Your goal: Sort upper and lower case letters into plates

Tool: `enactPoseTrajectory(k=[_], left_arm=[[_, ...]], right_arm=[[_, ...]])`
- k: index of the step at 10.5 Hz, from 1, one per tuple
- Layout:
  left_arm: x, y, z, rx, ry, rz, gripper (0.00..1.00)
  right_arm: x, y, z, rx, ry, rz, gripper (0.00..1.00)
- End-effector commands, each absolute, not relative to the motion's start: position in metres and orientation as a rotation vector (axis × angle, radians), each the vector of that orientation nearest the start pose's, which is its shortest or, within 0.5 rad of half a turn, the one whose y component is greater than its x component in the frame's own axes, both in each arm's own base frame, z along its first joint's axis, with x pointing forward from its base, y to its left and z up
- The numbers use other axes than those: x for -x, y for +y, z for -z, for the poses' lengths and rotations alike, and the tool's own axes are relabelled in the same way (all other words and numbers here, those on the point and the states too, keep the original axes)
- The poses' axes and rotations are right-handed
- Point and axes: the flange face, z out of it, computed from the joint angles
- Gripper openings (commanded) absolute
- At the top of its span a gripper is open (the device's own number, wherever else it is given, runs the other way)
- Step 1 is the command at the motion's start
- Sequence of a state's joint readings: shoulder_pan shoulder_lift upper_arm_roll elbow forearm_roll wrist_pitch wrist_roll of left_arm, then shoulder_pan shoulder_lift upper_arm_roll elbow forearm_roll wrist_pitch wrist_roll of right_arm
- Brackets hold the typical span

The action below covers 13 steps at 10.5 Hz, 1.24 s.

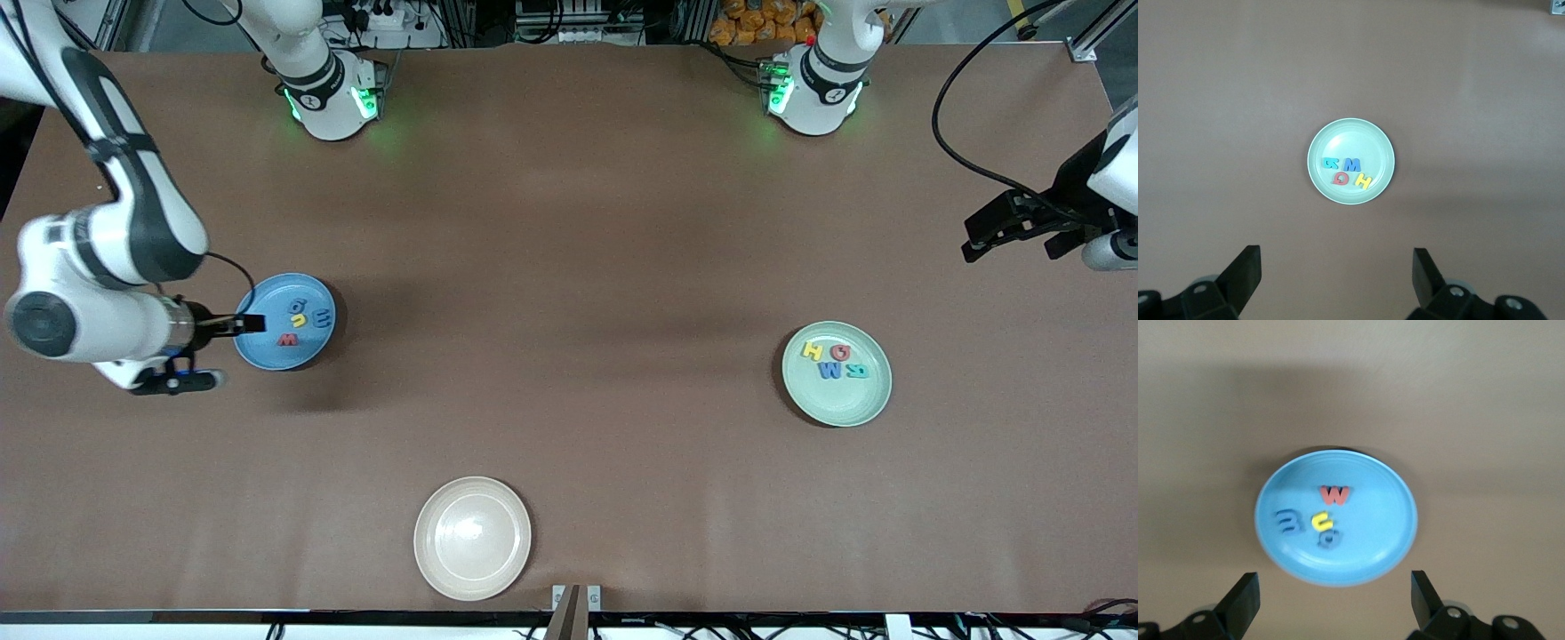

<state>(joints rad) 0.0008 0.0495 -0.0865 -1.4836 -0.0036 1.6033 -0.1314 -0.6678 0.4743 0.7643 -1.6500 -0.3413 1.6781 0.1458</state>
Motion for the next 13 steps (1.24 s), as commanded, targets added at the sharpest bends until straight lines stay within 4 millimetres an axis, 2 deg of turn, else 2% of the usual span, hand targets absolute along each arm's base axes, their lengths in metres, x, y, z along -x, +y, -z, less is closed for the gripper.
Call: enactPoseTrajectory(k=[1,3,5,6,7,13], left_arm=[[-0.571,-0.048,-0.645,3.164,-0.063,0.118,1.0],[-0.571,-0.048,-0.644,3.165,-0.061,0.116,1.0],[-0.571,-0.048,-0.645,3.164,-0.061,0.118,1.0],[-0.571,-0.049,-0.645,3.165,-0.059,0.118,1.0],[-0.571,-0.049,-0.645,3.165,-0.059,0.118,1.0],[-0.571,-0.048,-0.645,3.165,-0.061,0.118,1.0]], right_arm=[[-0.635,-0.015,-0.467,3.12,0.011,-0.41,1.0],[-0.621,0.008,-0.541,3.108,0.05,-0.311,1.0],[-0.6,0.028,-0.589,3.105,0.141,-0.231,1.0],[-0.595,0.037,-0.598,3.119,0.164,-0.205,1.0],[-0.594,0.043,-0.6,3.112,0.166,-0.204,1.0],[-0.595,0.045,-0.601,3.114,0.165,-0.193,1.0]])
